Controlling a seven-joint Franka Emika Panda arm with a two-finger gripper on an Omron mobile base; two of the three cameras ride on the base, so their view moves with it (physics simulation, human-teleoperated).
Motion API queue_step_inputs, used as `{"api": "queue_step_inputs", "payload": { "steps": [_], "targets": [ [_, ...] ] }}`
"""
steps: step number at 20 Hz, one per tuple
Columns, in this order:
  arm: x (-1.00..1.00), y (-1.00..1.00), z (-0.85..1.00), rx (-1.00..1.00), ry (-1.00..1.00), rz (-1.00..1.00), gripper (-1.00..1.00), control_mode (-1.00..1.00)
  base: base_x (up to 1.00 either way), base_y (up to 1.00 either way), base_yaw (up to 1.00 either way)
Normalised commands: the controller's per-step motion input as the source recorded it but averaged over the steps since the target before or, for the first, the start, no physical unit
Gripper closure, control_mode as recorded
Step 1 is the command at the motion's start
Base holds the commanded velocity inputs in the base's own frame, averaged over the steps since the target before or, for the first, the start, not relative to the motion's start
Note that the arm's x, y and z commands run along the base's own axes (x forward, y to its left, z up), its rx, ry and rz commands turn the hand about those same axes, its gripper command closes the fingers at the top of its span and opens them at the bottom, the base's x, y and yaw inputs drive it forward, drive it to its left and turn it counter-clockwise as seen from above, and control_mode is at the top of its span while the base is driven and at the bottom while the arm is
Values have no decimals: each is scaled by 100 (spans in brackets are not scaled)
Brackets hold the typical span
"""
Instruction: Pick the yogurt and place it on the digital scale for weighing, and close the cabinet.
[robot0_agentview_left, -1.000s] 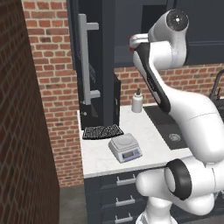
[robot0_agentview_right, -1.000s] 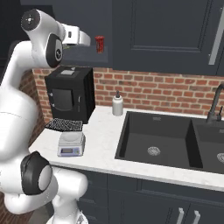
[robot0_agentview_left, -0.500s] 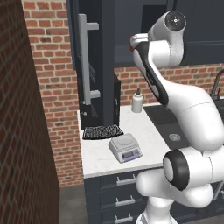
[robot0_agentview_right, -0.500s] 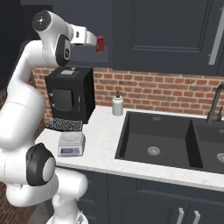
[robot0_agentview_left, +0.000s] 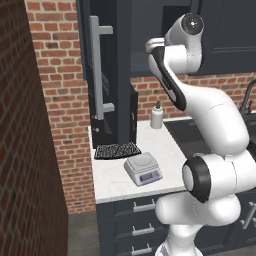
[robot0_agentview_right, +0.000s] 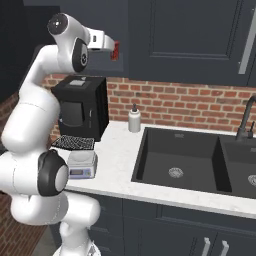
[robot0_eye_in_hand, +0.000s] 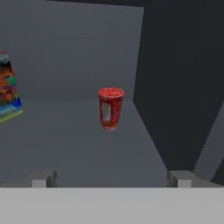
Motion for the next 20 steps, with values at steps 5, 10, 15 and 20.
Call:
{"api": "queue_step_inputs", "payload": {
  "steps": [5,10,15,20],
  "targets": [
    [34,0,0,0,2,0,-100,-100,0,0,0],
    [29,0,0,0,3,-5,-100,-100,0,0,0],
    [26,0,-2,0,0,-5,-100,-100,0,0,0],
    [36,0,-3,-1,1,-2,-100,-100,0,0,0]
  ]
}}
